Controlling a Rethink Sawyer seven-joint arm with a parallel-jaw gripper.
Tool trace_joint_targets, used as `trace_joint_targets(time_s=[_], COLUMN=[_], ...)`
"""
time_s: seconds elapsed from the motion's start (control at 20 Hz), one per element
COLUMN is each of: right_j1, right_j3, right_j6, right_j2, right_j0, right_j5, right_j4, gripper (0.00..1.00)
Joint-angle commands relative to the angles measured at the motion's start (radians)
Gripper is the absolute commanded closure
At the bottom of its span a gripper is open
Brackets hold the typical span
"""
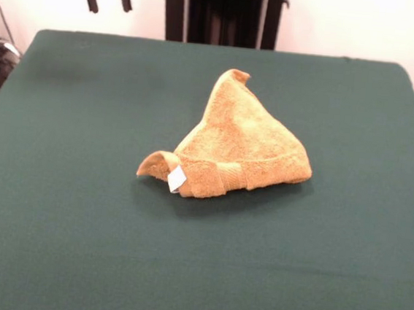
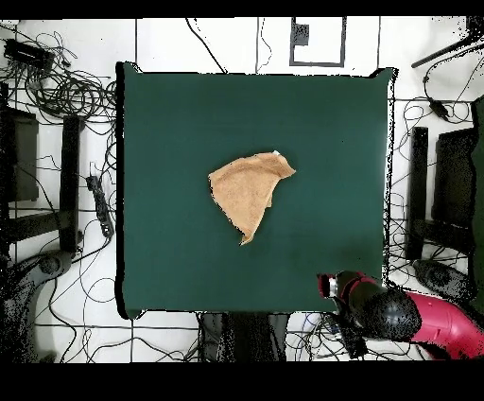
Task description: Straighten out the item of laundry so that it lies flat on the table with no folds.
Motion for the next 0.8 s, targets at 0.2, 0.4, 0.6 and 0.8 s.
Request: trace_joint_targets(time_s=[0.2, 0.4, 0.6, 0.8], right_j1=[-0.044, -0.03, -0.013, 0.022], right_j3=[0.023, 0.009, -0.006, -0.029], right_j6=[-0.103, -0.065, -0.02, 0.043], right_j2=[0.044, 0.046, 0.044, 0.012], right_j0=[0.01, 0.029, 0.064, 0.124], right_j5=[-0.072, -0.07, -0.074, -0.1], right_j4=[-0.185, -0.215, -0.228, -0.26], gripper=[0.0, 0.0, 0.0, 0.0])
